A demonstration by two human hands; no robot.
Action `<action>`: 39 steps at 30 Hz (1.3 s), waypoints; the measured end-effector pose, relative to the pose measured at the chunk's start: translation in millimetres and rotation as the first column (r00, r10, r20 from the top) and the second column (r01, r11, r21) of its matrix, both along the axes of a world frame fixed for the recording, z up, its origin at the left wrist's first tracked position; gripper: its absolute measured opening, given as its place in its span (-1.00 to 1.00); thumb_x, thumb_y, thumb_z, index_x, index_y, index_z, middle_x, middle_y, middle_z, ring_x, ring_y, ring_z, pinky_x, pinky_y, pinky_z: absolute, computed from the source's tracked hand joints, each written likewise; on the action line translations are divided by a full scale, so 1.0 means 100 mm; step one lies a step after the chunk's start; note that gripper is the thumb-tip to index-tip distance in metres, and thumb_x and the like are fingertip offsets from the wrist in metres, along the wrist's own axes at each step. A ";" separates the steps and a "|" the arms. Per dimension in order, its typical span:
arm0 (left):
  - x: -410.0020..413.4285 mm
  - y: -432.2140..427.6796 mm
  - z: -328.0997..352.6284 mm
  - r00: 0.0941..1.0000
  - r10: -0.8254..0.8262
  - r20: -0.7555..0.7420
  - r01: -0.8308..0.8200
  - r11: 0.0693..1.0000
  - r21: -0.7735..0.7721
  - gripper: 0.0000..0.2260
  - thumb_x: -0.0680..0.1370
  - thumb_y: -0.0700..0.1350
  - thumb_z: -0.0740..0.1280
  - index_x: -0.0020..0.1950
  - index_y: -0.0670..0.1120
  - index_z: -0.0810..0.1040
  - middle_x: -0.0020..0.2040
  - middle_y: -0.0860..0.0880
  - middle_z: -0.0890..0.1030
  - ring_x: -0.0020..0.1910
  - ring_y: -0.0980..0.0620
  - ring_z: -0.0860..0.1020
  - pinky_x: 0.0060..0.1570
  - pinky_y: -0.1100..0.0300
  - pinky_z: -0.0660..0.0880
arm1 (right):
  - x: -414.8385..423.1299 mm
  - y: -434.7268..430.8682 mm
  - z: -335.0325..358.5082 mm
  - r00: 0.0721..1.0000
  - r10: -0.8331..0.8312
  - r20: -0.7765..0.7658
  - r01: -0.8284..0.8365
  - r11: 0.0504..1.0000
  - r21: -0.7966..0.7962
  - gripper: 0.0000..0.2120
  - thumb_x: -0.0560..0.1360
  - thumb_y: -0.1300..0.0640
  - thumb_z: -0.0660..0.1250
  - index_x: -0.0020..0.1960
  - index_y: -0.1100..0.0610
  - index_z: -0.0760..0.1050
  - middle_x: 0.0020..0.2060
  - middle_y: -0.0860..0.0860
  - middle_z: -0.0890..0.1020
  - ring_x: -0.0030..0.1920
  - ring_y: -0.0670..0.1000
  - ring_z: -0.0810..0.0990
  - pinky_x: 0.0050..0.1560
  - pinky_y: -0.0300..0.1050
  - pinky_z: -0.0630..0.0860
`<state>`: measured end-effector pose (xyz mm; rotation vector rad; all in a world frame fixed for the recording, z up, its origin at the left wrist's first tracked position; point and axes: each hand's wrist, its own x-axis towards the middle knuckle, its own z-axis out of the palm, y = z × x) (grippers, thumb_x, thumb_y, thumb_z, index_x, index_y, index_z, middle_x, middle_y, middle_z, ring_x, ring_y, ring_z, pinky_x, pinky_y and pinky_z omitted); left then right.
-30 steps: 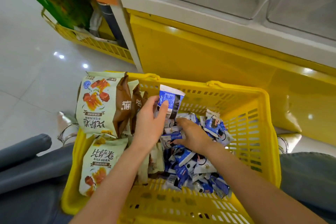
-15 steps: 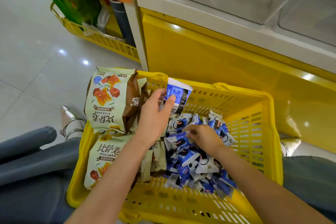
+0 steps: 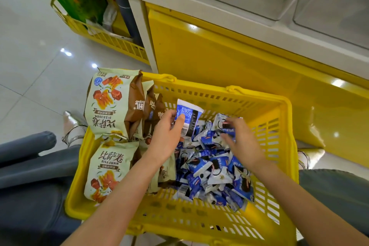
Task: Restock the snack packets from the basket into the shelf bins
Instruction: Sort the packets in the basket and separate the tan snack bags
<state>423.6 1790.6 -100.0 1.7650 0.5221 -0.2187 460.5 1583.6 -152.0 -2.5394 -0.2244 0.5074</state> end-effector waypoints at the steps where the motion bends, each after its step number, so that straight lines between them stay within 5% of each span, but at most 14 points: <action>1: -0.03 0.00 -0.01 1.000 0.007 -0.014 -0.007 1.000 -0.020 -0.88 0.62 -0.11 0.14 0.09 -0.08 0.42 -0.17 0.06 0.55 -0.25 0.17 0.54 -0.21 0.14 0.57 | -0.11 0.07 0.01 0.989 0.095 -0.111 -0.085 0.992 0.090 -0.54 0.51 0.00 0.32 0.37 0.07 0.33 0.27 0.00 0.47 0.28 -0.02 0.43 0.26 -0.17 0.35; 5: -0.14 0.01 -0.01 0.998 0.055 -0.034 -0.056 0.998 -0.033 -0.89 0.62 -0.14 0.14 0.10 -0.12 0.40 -0.10 0.01 0.55 -0.25 0.24 0.56 -0.38 0.40 0.49 | -0.63 0.34 -0.19 0.756 0.528 -0.388 -0.562 0.827 0.031 -0.13 0.38 -0.26 0.37 0.51 0.01 0.05 0.47 0.03 0.16 0.46 0.08 0.12 0.42 -0.02 0.11; 8: -0.23 0.05 0.01 0.996 0.082 -0.025 -0.082 0.996 -0.028 -0.90 0.62 -0.14 0.15 0.09 -0.10 0.39 -0.12 0.08 0.52 -0.30 0.39 0.52 -0.42 0.52 0.41 | -0.81 0.40 -0.35 0.708 0.584 -0.396 -0.675 0.726 -0.136 0.01 0.31 -0.32 0.38 0.53 -0.04 -0.11 0.52 0.03 -0.07 0.50 0.16 -0.02 0.47 0.15 -0.03; 14: -0.43 0.05 0.02 0.992 0.103 -0.073 -0.108 0.992 -0.066 -0.94 0.62 -0.12 0.14 0.05 -0.04 0.39 -0.08 0.00 0.57 -0.15 0.07 0.55 -0.34 0.35 0.52 | -0.72 0.28 -0.38 0.811 0.538 -0.231 -0.578 0.796 -0.178 -0.34 0.50 -0.04 0.34 0.49 -0.05 0.10 0.43 0.01 0.23 0.14 0.12 0.51 0.20 0.00 0.40; 19: -0.55 0.06 0.00 0.995 0.076 -0.072 -0.081 0.995 -0.063 -0.90 0.62 -0.11 0.15 0.11 -0.04 0.40 -0.05 0.02 0.57 -0.13 0.08 0.59 -0.25 0.19 0.58 | -0.70 0.26 -0.31 0.885 0.405 -0.232 -0.430 0.900 -0.072 -0.41 0.52 -0.10 0.27 0.47 -0.01 0.15 0.33 0.00 0.30 -0.01 0.03 0.53 -0.08 -0.14 0.44; 23: -0.39 0.03 -0.09 0.994 0.056 -0.092 -0.057 0.998 -0.010 -0.75 0.61 -0.08 0.18 0.25 -0.14 0.37 0.01 0.00 0.46 -0.32 0.21 0.53 -0.18 0.13 0.60 | -0.53 0.12 -0.09 0.981 0.143 -0.131 -0.131 0.987 0.090 -0.46 0.48 -0.12 0.32 0.40 -0.03 0.25 0.31 -0.02 0.38 0.11 0.01 0.51 0.06 -0.13 0.46; 28: 0.00 -0.15 -0.29 0.987 -0.068 -0.149 0.076 0.996 0.050 -0.59 0.58 -0.09 0.25 0.40 -0.15 0.29 0.38 -0.11 0.35 0.08 0.04 0.50 -0.12 0.20 0.58 | -0.13 -0.13 0.10 0.989 -0.010 0.148 0.030 0.990 -0.135 -0.43 0.49 -0.16 0.28 0.40 0.06 0.25 0.24 0.03 0.41 -0.17 0.00 0.53 -0.35 -0.21 0.42; 30: 0.14 -0.26 -0.39 0.982 -0.109 -0.155 0.122 0.990 0.072 -0.60 0.58 -0.11 0.26 0.39 -0.17 0.30 0.38 -0.14 0.36 0.16 -0.02 0.49 0.06 0.06 0.55 | -0.02 -0.21 0.10 0.990 0.005 0.139 0.035 0.958 -0.284 -0.46 0.53 -0.10 0.25 0.41 0.10 0.22 0.24 0.08 0.39 -0.01 0.10 0.56 -0.27 -0.13 0.48; 34: 0.34 -0.44 -0.59 0.956 -0.204 -0.213 0.226 0.971 0.085 -0.61 0.57 -0.18 0.26 0.38 -0.21 0.30 0.34 -0.18 0.42 0.25 -0.11 0.45 0.18 0.03 0.46 | 0.05 -0.26 0.00 0.989 0.125 -0.081 -0.149 0.867 -0.476 -0.45 0.59 -0.02 0.18 0.47 0.16 0.11 0.40 0.12 0.26 0.36 0.14 0.29 0.33 -0.04 0.28; 36: 0.36 -0.49 -0.65 0.931 -0.285 -0.227 0.321 0.937 0.141 -0.61 0.57 -0.21 0.25 0.39 -0.19 0.30 0.32 -0.16 0.44 0.19 -0.04 0.47 0.10 0.16 0.44 | -0.01 -0.25 -0.01 0.987 0.153 -0.055 -0.161 0.872 -0.463 -0.44 0.59 -0.06 0.16 0.48 0.17 0.10 0.42 0.10 0.23 0.43 0.11 0.18 0.43 -0.05 0.15; 39: 0.24 -0.48 -0.67 0.944 -0.313 -0.101 0.327 0.858 0.397 -0.70 0.57 -0.22 0.24 0.30 -0.14 0.37 0.25 -0.10 0.44 0.12 0.00 0.46 0.07 0.19 0.41 | -0.22 -0.23 0.04 0.984 0.153 0.093 -0.124 0.957 -0.263 -0.55 0.58 -0.03 0.18 0.41 0.11 0.24 0.29 0.03 0.38 0.30 0.02 0.34 0.31 -0.15 0.27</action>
